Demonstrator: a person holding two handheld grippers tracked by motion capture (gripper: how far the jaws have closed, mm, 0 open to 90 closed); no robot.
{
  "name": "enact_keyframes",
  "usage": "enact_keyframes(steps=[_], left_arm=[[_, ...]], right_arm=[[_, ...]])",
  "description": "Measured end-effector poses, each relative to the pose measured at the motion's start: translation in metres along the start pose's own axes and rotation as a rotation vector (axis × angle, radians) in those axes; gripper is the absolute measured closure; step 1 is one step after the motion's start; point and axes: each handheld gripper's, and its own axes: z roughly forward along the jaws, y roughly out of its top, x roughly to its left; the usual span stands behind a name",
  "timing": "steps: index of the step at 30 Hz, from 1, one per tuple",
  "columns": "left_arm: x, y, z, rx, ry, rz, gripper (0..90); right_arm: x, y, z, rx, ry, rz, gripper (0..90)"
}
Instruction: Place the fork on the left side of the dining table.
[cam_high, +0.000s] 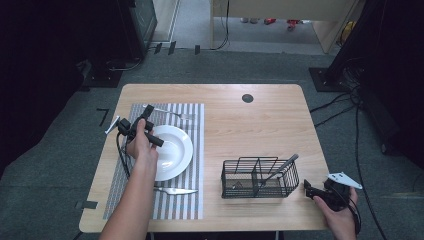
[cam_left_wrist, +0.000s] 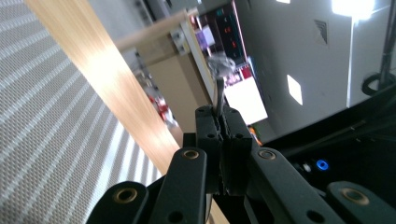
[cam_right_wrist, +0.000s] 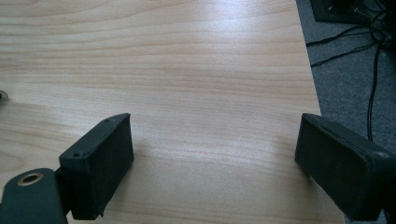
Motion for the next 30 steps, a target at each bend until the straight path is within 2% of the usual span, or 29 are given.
enact_keyframes(steps=[2,3,5,8,9,12,14,15,16,18,22,24,26,29,30], left_arm=[[0.000,-0.001,0.001,0.012,0.024,-0.004,88.8],[0.001,-0.001,0.002,0.005,0.021,-0.008,88.8],[0.002,-0.003,0.003,-0.031,0.011,-0.024,88.8],[0.001,-0.005,0.003,-0.052,0.012,-0.024,88.8],[0.001,-0.006,0.003,-0.079,0.011,-0.024,88.8],[0.002,-0.006,0.002,-0.124,0.012,-0.019,88.8],[0.003,-0.006,0.001,-0.131,0.014,-0.015,88.8],[0.003,-0.005,0.000,-0.146,0.027,0.005,88.8],[0.003,-0.004,0.000,-0.155,0.040,0.008,88.8],[0.004,-0.004,-0.001,-0.155,0.053,0.014,88.7],[0.007,0.000,0.000,-0.151,0.109,0.020,88.7],[0.009,0.001,0.000,-0.143,0.120,-0.001,88.6],[0.011,0.001,0.001,-0.135,0.132,0.000,88.6],[0.014,-0.001,0.002,-0.122,0.132,-0.026,88.4],[0.014,-0.001,0.002,-0.120,0.135,-0.014,88.4]], right_arm=[[0.000,0.000,0.000,0.000,0.000,0.000,11.4],[0.000,0.000,0.000,0.000,0.000,0.000,11.5],[0.000,0.000,0.000,0.000,0.000,0.000,11.4],[0.000,0.000,0.000,-0.001,0.001,-0.001,11.4],[0.000,0.000,0.000,-0.001,0.002,-0.003,11.7],[0.000,0.000,0.000,-0.001,0.004,-0.004,12.0],[0.000,0.000,-0.001,0.000,0.005,-0.004,12.0],[0.000,0.000,-0.001,0.000,0.005,-0.003,12.0],[0.000,0.000,-0.001,0.000,0.005,-0.004,12.0],[0.000,0.000,-0.001,0.000,0.005,-0.003,12.0],[0.000,0.000,-0.001,0.000,0.005,-0.004,12.0],[0.000,0.000,-0.001,0.000,0.005,-0.004,12.0],[0.000,0.000,-0.001,0.000,0.005,-0.004,12.0],[0.000,0.000,-0.001,0.000,0.005,-0.003,12.0],[0.000,0.000,-0.001,0.000,0.005,-0.004,12.1]])
